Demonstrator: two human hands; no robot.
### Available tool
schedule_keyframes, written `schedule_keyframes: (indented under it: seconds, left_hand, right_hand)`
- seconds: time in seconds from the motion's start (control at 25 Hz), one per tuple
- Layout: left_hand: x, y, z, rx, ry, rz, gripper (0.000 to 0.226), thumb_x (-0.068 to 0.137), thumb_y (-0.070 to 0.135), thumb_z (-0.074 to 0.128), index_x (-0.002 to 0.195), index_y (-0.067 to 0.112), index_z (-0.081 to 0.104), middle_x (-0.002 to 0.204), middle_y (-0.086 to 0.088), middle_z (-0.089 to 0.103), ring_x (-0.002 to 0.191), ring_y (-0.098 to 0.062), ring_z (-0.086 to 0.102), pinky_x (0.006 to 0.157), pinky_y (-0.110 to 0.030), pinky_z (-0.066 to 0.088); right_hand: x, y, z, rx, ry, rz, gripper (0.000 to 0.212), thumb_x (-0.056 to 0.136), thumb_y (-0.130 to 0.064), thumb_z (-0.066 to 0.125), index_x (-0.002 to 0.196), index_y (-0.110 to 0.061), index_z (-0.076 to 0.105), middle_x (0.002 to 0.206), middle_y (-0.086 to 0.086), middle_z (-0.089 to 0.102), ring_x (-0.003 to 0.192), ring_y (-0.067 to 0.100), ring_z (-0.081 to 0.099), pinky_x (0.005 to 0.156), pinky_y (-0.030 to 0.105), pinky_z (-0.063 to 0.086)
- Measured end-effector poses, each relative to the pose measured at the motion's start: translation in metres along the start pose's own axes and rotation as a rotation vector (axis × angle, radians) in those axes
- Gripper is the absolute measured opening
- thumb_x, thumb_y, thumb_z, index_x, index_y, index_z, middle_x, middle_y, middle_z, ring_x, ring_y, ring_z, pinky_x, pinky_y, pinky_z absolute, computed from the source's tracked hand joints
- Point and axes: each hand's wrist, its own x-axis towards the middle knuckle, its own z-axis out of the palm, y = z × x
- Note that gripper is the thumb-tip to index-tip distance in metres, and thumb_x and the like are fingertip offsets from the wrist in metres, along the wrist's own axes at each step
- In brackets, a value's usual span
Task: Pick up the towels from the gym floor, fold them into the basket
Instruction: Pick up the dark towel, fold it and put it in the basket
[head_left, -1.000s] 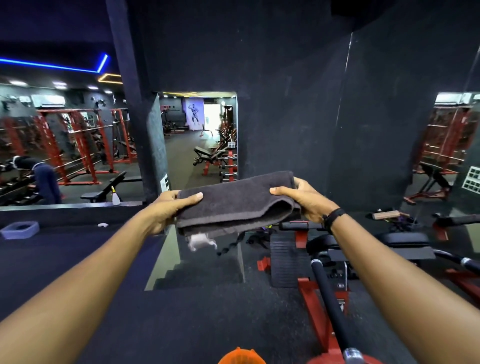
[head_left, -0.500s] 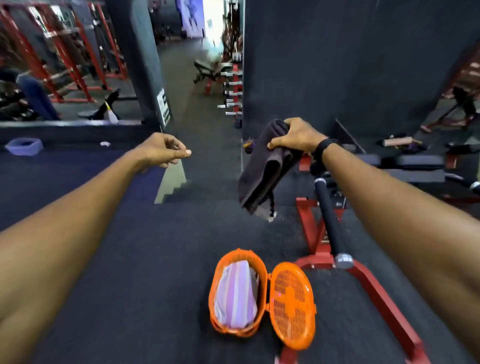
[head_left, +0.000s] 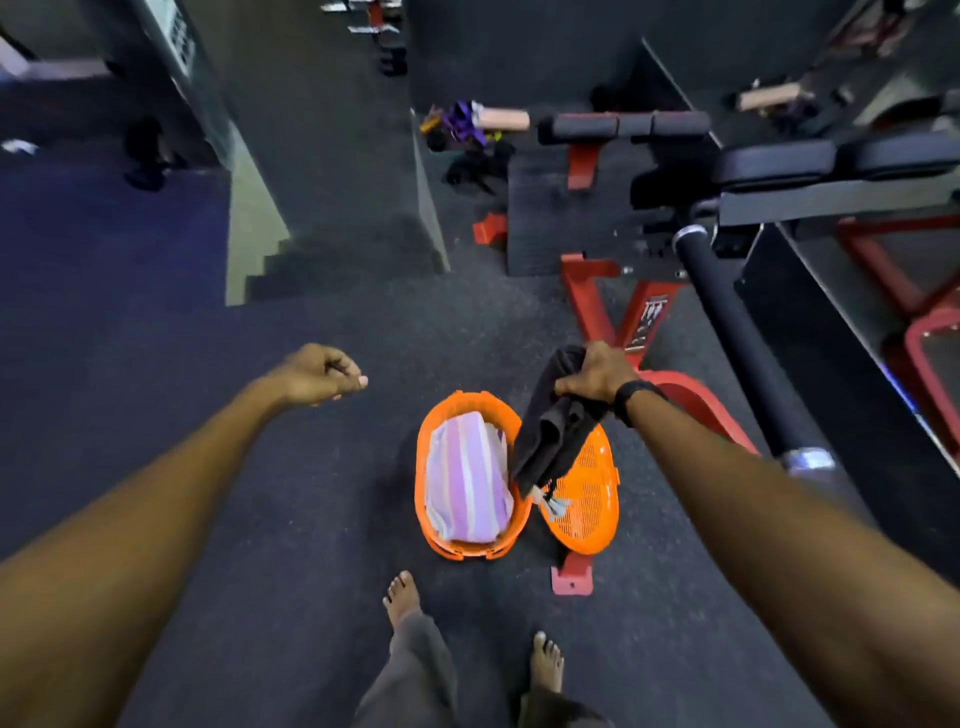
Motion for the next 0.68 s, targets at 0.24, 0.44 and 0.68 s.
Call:
schedule_keyframes:
  seconds: [0.24,0.44,0.68]
  left_hand:
    - [0.12,-0.053,0.031,0.094,-0.129,0.018,0.01,0.083,0.015,0.073,0.08,0.01,0.064,0.067,0.0,0.06,0.071,-0.016,0.055,0.06,-0.018,0.042]
    - [0.264,-0.075,0.129,0.184,-0.227,0.104,0.009,0.084,0.019,0.07,0.085,0.013,0.063,0.077,-0.002,0.061,0.071,-0.013,0.055,0.07,-0.021,0.042]
    - [0.411,-0.121,0.305,0.371,-0.19,0.493,0.042,0.085,0.043,0.055,0.108,0.01,0.065,0.11,-0.01,0.067,0.102,-0.025,0.062,0.088,-0.03,0.044]
  right_hand:
    - [0.04,0.042,0.124,0.15,-0.04,0.277,0.039,0.081,-0.027,0.071,0.105,-0.003,0.051,0.122,0.024,0.058,0.113,0.038,0.055,0.085,0.038,0.044]
    - [0.111,0.07,0.246,0.591,0.221,0.485,0.041,0.078,-0.019,0.073,0.108,-0.008,0.046,0.105,0.02,0.063,0.096,0.037,0.06,0.077,0.04,0.047]
    - [0.17,0.143,0.415,0.837,0.352,0.493,0.05,0.079,-0.009,0.073,0.118,-0.018,0.044,0.113,0.009,0.058,0.099,0.024,0.059,0.083,0.027,0.048]
